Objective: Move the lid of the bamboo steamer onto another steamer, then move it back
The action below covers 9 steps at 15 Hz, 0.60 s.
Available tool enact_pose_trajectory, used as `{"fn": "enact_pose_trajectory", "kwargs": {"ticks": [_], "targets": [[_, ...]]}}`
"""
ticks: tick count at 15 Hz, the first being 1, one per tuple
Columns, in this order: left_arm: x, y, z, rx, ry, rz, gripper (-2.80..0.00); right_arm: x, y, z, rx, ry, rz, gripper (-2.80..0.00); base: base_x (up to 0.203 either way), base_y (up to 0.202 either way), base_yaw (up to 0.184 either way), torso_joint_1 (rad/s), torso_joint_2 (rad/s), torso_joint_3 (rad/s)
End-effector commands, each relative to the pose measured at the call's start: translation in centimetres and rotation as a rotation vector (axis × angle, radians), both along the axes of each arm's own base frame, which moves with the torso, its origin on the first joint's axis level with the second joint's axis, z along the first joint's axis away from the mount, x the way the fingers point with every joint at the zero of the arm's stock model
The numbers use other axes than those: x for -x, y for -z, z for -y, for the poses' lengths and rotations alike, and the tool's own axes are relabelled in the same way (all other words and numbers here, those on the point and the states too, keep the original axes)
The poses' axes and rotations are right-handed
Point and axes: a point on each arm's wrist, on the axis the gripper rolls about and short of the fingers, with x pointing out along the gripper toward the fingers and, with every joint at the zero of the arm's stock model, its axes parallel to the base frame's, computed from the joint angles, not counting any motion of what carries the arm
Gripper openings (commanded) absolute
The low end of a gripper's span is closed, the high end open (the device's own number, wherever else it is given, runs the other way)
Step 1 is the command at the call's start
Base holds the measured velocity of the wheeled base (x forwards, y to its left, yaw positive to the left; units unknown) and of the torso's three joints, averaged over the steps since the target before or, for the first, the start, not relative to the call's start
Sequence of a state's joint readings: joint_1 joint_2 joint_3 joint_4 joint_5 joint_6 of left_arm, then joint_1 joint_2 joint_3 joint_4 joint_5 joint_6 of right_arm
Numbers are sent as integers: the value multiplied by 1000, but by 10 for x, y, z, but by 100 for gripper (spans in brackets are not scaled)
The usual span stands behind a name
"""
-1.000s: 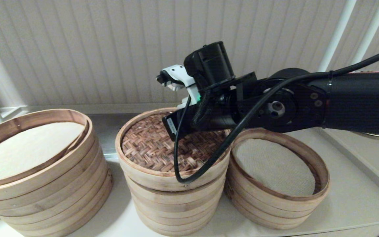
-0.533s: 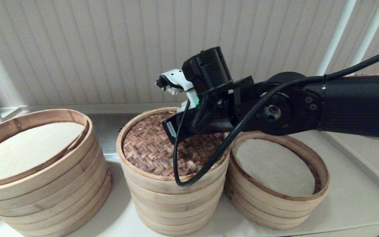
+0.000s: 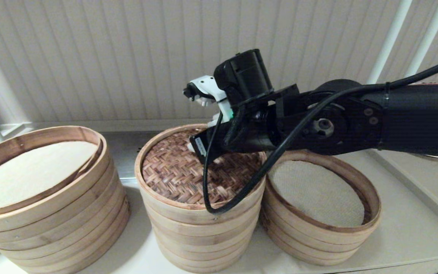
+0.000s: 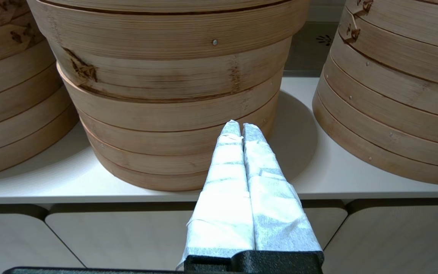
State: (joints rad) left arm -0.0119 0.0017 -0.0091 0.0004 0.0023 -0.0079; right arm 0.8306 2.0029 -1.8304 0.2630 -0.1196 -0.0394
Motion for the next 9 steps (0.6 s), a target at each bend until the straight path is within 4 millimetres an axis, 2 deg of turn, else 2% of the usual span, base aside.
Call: {"fn": "enact_pose_trajectory", "kwargs": {"ticks": [1,5,8,9], "targets": [[0,0,0,1,0,0,-280,9,-18,10,-30,1,29,0,0,0,0,0,0,0],[0,0,0,1,0,0,-280,37,-56,46,-95,13,91,0,0,0,0,0,0,0],[0,0,0,0,0,-1,-280,60,-73,87,-108,88,128,0,0,0,0,0,0,0],[0,0,0,0,0,-1,-280,69,-78,104,-113,123,142,-150,0,0,0,0,0,0]]}}
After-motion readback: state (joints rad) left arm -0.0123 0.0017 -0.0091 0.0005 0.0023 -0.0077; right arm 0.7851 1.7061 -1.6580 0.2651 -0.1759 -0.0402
